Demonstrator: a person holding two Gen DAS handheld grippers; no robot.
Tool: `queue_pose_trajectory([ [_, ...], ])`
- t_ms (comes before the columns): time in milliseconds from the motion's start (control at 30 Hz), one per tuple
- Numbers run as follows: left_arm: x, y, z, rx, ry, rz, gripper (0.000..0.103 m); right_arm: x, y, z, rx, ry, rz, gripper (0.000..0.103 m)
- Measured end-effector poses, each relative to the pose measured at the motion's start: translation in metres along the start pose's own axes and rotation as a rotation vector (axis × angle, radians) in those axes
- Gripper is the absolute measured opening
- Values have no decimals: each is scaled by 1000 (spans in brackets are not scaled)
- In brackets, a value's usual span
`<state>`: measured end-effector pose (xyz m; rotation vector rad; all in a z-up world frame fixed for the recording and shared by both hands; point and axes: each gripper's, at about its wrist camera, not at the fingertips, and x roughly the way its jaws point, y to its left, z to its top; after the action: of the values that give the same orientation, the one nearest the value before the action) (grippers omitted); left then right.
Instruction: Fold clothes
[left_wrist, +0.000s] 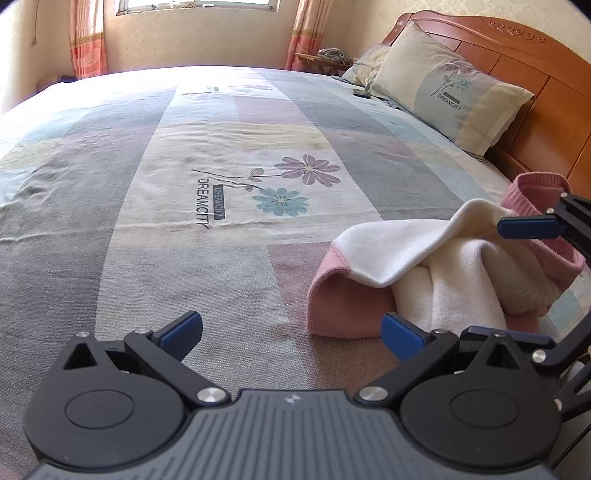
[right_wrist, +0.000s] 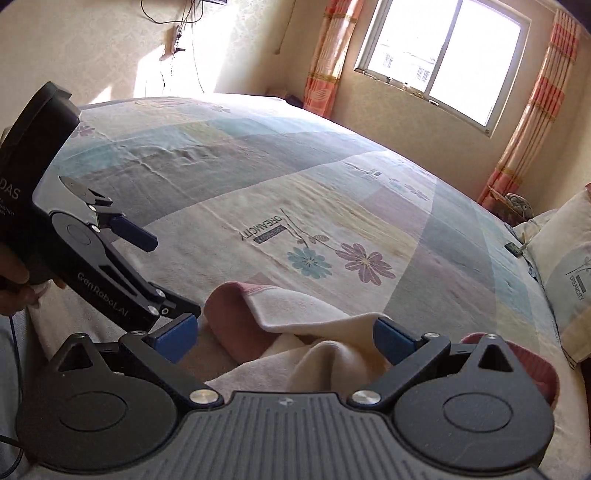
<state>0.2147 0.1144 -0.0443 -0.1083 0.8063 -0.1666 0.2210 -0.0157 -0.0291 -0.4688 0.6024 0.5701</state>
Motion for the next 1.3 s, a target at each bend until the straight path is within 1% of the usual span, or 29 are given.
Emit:
queue_pose_trajectory([
  [133,3,-6,4,2,0,-43,102,32,-13,-7,87,108,-15,103],
  [167,4,-9,4,8,3,-58,102,36,-19,-13,109,133,-18,103],
  [233,9,-18,7,33,11,-64,102,37,-36,-31,154,180,-26,103],
  [267,12,-22,9,46,11,-62,102,34,-44,-40,172,183,-17,103],
  [367,21,-41,17,93,7,-60,102,15,-63,-63,219,156,7,103],
  [433,29,-58,23,146,0,-69,102,0,-71,-68,251,129,18,103],
  [533,46,-81,27,274,-18,-42,102,-19,-76,-72,275,84,33,103],
  [633,68,-92,33,373,-19,42,102,-26,-81,-77,283,78,16,103],
  [733,77,-88,46,352,-28,47,102,-31,-88,-81,295,76,6,103],
  [800,84,-90,55,366,-29,71,102,-34,-93,-82,304,71,6,103],
  [900,99,-100,65,434,4,18,102,-39,-99,-81,319,54,21,103],
  [967,108,-102,72,432,-14,26,102,-41,-103,-80,332,42,36,103],
  [1067,116,-87,87,345,-54,98,102,-46,-105,-78,329,22,44,103],
  [1133,117,-72,96,294,-70,125,103,-51,-105,-79,314,4,44,103],
  [1233,118,-52,99,283,-85,223,103,-57,-104,-81,303,-3,33,103],
  [1300,116,-32,100,258,-74,265,103,-58,-106,-83,304,0,22,103],
])
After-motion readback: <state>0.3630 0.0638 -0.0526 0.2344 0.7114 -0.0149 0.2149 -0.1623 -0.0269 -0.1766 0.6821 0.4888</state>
